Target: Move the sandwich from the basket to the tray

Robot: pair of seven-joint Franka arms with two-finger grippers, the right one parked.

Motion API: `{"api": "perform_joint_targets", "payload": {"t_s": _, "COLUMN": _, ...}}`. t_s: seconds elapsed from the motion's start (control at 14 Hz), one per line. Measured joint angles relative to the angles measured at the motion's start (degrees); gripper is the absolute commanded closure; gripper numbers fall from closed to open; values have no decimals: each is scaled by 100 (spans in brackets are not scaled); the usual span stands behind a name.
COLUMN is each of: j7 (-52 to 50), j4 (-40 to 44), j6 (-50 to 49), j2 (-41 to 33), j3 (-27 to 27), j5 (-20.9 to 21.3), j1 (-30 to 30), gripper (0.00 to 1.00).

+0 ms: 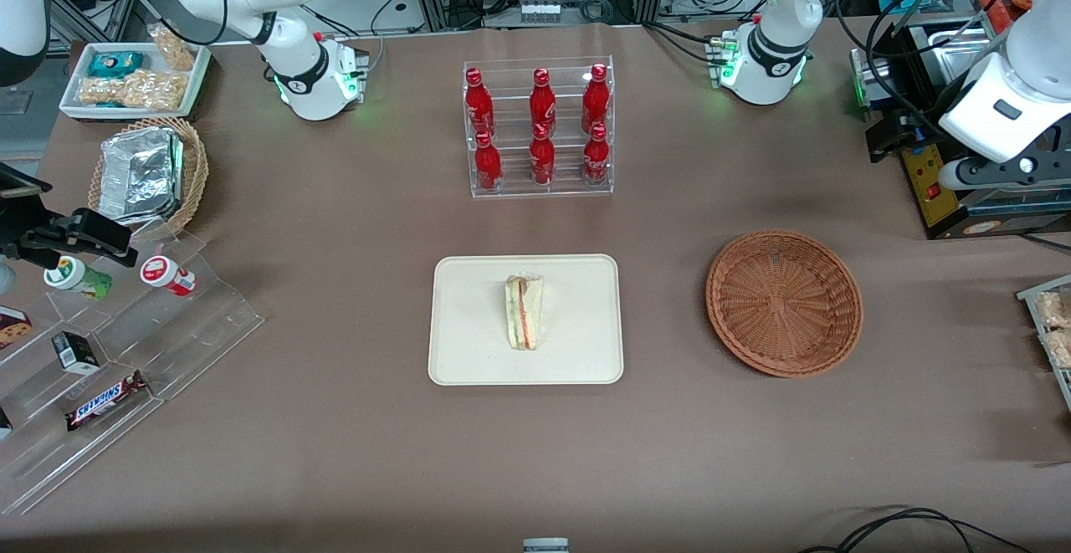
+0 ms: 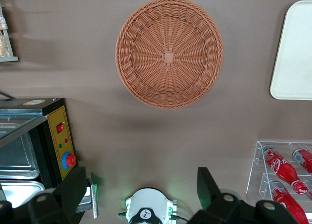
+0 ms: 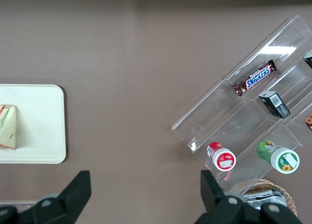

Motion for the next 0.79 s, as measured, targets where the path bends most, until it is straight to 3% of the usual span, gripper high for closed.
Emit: {"api": "perform_joint_targets", "payload": {"t_s": 0.79, "j7": 47, "j4": 83, "j6": 0, "j2": 0, "j3": 83, "j5": -9, "j1": -126, "gripper": 0}}
